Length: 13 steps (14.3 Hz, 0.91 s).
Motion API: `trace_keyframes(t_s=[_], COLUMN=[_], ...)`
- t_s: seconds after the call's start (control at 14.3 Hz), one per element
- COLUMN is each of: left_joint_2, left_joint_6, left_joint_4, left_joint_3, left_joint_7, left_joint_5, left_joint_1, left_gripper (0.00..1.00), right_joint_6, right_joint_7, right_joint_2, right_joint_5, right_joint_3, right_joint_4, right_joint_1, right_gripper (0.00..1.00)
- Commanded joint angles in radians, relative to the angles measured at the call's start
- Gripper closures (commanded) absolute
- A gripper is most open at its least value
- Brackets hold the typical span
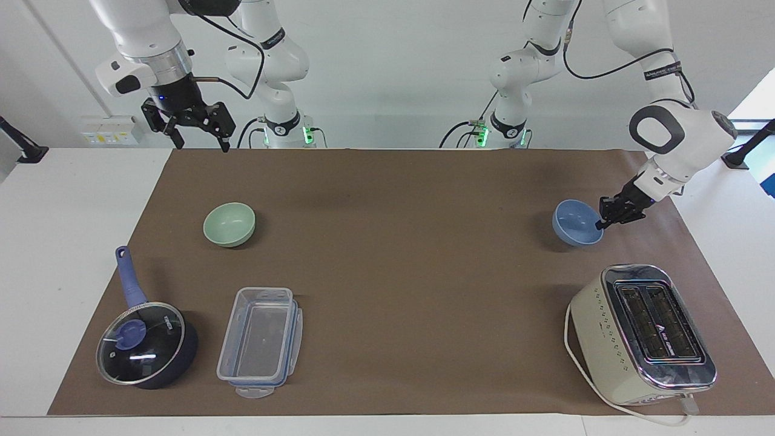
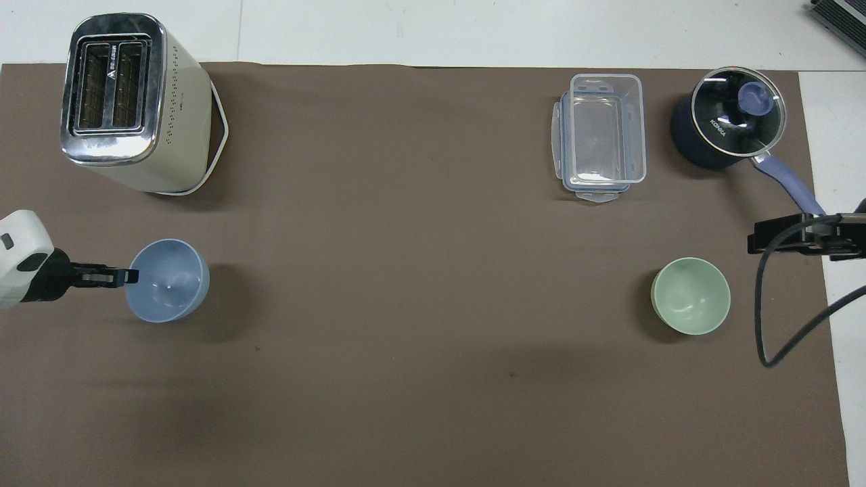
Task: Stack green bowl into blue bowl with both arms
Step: 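Slide the blue bowl with the left gripper toward the table center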
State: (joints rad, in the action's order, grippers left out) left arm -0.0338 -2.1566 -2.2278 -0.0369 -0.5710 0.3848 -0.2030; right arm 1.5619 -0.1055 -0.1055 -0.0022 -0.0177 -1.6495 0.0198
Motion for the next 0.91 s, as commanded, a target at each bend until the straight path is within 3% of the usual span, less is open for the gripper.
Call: trace_keyframes(t_s=[0.0, 0.42, 0.7, 0.84], left_joint_2=[-0.046, -0.035, 0.012, 0.041], left_joint_6=[-0.003, -0.096, -0.219, -0.274], left_joint_4=[-0.047, -0.052, -0.055, -0.058], left_joint_3=[0.012, 0.011, 0.011, 0.012], left_joint_7=[0.119, 0.438, 0.696, 0.819], left_joint_5=[0.003, -0.003, -0.010, -0.071], left_joint_1=[0.124, 0.396, 0.607, 0.683], left_gripper=[1.00, 1.00, 1.00, 1.00], right_joint_6=[-0.017, -0.017, -0.017, -0.017], right_joint_7=[0.023, 0.021, 0.023, 0.021], right_joint_2=[0.006, 0.007, 0.007, 0.007], right_joint_5=[0.001, 0.001, 0.001, 0.001], right_joint_3=[-0.005, -0.004, -0.005, -0.005], right_joint_4=[0.016, 0.016, 0.016, 0.016], right_joint_1=[0.009, 0.009, 0.009, 0.009], right_gripper=[0.00, 0.00, 0.00, 0.00])
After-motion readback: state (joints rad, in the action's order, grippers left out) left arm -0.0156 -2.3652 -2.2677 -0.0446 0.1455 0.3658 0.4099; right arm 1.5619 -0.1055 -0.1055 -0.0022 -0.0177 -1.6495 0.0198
